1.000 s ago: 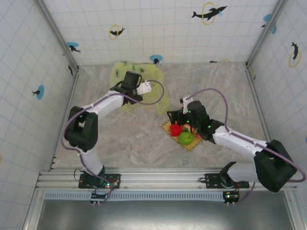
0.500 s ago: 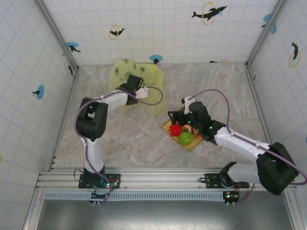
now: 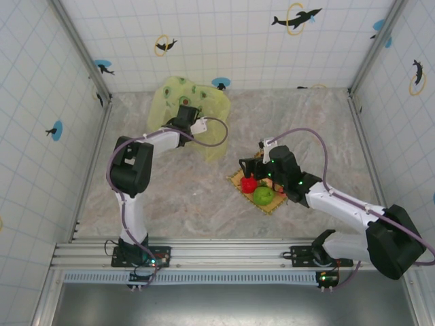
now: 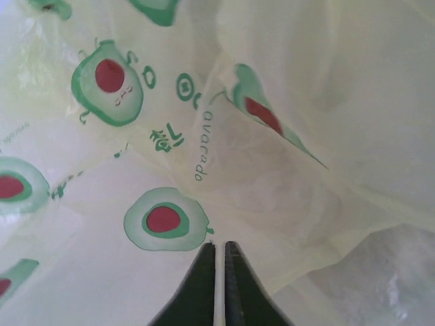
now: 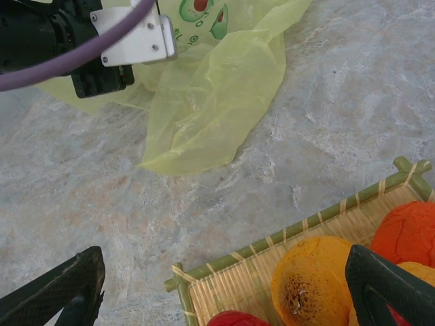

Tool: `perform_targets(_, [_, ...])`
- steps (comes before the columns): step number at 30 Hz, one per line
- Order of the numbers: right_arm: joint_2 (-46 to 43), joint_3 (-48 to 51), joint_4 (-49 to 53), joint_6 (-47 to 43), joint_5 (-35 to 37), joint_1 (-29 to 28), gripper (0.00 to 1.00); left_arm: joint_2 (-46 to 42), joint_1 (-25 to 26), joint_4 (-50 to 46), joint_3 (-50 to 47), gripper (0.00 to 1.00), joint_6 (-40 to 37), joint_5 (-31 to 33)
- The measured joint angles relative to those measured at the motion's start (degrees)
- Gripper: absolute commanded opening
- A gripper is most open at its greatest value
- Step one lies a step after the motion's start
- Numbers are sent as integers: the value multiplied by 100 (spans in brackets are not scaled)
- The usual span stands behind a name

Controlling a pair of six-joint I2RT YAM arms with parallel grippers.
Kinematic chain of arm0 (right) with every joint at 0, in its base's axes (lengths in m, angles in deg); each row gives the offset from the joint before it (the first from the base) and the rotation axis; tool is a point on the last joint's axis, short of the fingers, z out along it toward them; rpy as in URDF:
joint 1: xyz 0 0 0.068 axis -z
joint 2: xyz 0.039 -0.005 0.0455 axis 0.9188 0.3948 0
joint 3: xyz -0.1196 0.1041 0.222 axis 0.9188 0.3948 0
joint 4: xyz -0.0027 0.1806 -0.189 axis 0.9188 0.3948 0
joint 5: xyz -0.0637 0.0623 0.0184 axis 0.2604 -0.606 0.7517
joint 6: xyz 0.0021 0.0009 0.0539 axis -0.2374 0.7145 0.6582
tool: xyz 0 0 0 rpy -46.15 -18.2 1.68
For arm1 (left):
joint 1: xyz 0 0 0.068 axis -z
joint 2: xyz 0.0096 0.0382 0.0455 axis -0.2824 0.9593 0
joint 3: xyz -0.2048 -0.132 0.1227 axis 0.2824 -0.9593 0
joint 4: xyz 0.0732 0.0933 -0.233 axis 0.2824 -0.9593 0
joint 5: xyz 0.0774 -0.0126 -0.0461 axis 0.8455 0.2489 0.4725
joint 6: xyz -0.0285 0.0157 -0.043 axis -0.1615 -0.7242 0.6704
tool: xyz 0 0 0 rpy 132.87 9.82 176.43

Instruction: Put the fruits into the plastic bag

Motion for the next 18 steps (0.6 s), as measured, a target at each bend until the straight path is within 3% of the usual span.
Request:
perform_targets(7, [341, -103, -24, -186, 142, -328, 90, -1193, -4, 205, -859, 0, 1392, -896])
perform_targets(12, [1631, -973, -68, -743, 372, -916, 83, -2218, -46, 490, -1252, 1, 2570, -1390])
perform_targets(17, [2916, -1974, -243, -1141, 544, -1158, 82, -2785, -179, 570, -1453, 54, 3773, -1587])
perform_targets(18, [3180, -2159, -280, -1193, 616, -1165, 82, -2879, -227, 566, -1486, 60, 4035, -1617])
